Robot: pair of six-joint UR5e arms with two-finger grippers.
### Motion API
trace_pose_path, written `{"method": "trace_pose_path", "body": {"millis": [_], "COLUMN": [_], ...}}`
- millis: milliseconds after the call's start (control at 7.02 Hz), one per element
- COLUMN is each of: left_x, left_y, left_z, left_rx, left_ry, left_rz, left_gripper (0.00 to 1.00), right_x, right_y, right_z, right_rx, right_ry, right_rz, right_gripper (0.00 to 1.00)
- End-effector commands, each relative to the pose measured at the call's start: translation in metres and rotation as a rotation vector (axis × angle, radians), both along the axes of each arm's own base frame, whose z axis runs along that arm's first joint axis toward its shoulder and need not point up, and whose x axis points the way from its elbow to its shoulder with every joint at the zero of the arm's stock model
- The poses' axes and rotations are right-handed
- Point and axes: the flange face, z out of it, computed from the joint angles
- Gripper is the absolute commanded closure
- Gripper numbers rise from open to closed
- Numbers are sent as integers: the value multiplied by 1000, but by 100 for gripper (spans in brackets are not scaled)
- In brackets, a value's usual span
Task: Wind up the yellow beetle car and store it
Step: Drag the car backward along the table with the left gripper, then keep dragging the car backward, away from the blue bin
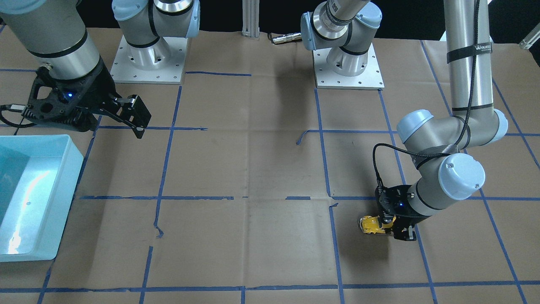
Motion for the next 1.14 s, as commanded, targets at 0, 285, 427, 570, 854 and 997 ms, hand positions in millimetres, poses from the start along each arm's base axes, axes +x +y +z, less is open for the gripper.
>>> {"method": "trace_pose_path", "body": {"millis": [0,285,427,570,854,997], "left_x": [14,15,16,24,31,32], "left_y": [1,1,1,1,2,2], "left_z": [0,1,2,2,0,-1], "left_rx": [-1,-2,-3,-6,-3,-2], "left_ry": [2,0,-1,2,6,8], "left_rz": [-7,-7,-5,5,-4,-13], "left_gripper": [100,100,100,100,100,100], "right_x": [0,0,0,0,1,1], "right_y": [-8,-7,-6,-6,-8,-14], "right_z": [7,1,-1,0,-2,-4], "right_rx": [-3,8,12,11,6,11], "right_ry": [4,0,0,0,8,8], "right_rz": [1,1,3,9,21,27], "right_gripper": [0,0,0,0,0,0]}}
